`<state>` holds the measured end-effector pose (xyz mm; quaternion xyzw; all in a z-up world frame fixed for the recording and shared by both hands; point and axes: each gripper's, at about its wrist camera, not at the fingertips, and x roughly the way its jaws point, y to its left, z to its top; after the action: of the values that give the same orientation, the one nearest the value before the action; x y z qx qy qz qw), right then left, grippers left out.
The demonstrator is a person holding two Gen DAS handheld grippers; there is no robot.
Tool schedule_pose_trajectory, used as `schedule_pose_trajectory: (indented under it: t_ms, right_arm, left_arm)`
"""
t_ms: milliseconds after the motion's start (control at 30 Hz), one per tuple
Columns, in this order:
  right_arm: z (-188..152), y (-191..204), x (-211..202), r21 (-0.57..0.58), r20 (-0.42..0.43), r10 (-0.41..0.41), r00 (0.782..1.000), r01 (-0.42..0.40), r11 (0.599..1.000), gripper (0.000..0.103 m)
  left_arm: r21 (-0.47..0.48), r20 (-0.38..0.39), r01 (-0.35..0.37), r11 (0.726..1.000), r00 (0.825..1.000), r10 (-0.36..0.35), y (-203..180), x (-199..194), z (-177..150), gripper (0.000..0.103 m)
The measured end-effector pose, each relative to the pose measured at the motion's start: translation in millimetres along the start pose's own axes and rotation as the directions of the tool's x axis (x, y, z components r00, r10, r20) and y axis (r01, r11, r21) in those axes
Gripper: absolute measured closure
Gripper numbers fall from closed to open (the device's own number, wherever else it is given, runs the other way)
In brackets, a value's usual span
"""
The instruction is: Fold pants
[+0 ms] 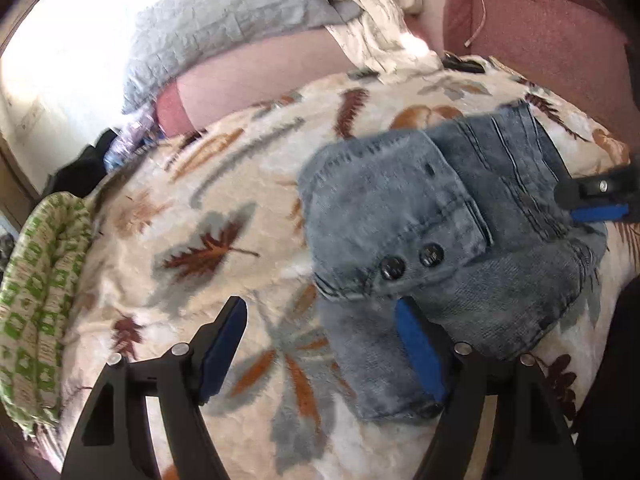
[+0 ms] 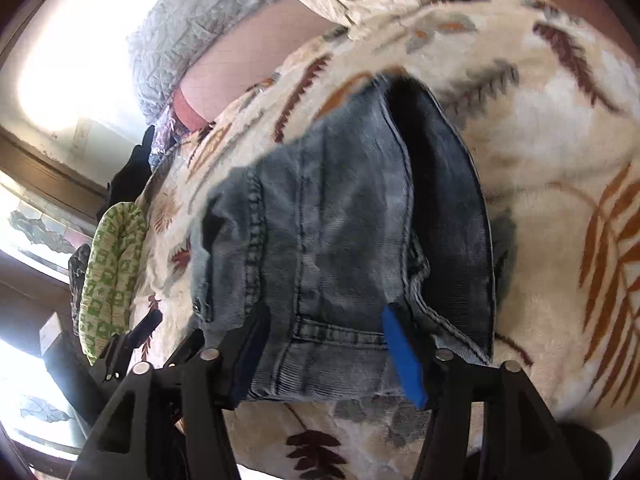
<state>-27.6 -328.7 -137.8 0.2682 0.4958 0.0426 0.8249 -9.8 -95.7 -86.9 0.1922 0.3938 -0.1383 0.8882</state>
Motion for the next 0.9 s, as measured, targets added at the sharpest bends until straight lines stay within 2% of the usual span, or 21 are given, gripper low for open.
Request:
schedule_pose_trajectory:
  t_ms: [133, 367, 600, 767, 900]
  right_arm:
    - [13, 20, -8, -0.068, 0.078, -0.001, 0.997, 0.006, 0.998, 0.039]
    - [43, 39, 3, -0.082, 0.156, -0.028, 0.987, 0.041, 0.996, 0.039]
    - [64, 38, 25, -0.068, 0.174, -0.017, 0.985, 0.029, 0.997, 0.039]
    - [74, 20, 40, -0.021, 0.174, -0.036, 0.984, 0.04, 0.999, 0.038]
    - [82, -3, 52, 0.052, 0.142, -0.015, 0.99, 0.008, 0.999, 0.038]
  left_arm:
    - [-0.013, 0.035, -0.014, 1.0, 0.999, 0.015, 8, -6, 15, 0.026]
    - [-0.004, 0.071, -0.052, 0.999, 0.996, 0.052, 14, 3, 48, 0.026]
    - [0.013, 0.039, -0.06, 0.998, 0.998, 0.059, 10, 38, 69, 0.026]
    - [0.038, -0.005, -0.064, 0.997, 0.998, 0.064, 3, 68, 79, 0.026]
    - [0.072, -0.029, -0.069, 0.995, 0.997, 0.071, -4, 87, 83, 0.025]
